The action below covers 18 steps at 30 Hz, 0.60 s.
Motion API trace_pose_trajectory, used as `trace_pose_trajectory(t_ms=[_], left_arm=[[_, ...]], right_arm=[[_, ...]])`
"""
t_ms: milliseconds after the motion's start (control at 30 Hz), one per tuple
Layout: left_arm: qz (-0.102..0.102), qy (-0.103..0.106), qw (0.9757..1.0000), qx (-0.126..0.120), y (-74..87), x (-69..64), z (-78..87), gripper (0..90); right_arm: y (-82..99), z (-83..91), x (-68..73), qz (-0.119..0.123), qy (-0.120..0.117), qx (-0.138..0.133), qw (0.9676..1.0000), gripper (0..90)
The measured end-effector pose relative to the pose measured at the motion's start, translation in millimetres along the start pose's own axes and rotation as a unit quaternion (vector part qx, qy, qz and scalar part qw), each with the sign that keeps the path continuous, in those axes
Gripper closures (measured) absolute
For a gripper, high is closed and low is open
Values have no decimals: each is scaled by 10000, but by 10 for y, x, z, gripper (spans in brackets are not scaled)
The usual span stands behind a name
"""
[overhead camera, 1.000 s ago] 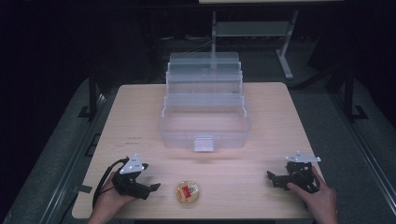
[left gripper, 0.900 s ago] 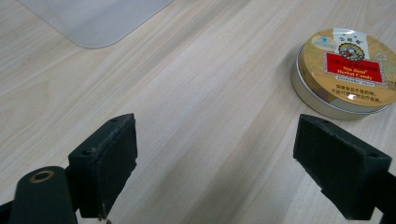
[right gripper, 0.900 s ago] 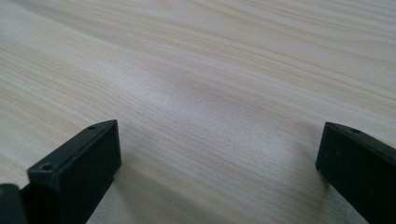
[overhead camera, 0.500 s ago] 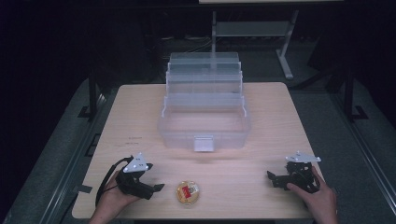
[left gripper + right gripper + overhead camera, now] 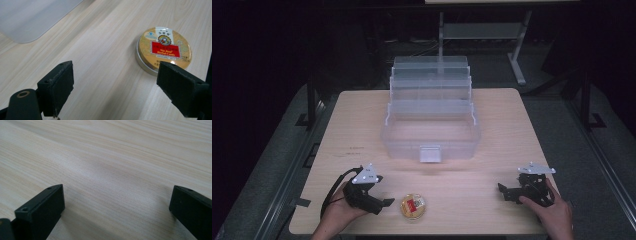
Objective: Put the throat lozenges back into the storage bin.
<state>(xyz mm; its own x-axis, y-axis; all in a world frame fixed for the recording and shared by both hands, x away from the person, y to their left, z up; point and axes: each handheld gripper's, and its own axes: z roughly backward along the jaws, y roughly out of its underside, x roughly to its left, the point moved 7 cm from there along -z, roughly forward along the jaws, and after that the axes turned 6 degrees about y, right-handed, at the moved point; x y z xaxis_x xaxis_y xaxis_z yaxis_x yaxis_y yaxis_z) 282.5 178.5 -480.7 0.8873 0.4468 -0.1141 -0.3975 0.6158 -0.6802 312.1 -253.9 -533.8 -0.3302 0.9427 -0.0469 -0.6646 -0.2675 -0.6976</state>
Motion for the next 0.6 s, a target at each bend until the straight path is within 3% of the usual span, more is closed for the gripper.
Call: trace_pose_trajectory(t_ms=[600], left_arm=[[-172,194,9997,34,-155,-116,-144,135]], right_arm=[[0,0,0,-1,0,0,10000,0]])
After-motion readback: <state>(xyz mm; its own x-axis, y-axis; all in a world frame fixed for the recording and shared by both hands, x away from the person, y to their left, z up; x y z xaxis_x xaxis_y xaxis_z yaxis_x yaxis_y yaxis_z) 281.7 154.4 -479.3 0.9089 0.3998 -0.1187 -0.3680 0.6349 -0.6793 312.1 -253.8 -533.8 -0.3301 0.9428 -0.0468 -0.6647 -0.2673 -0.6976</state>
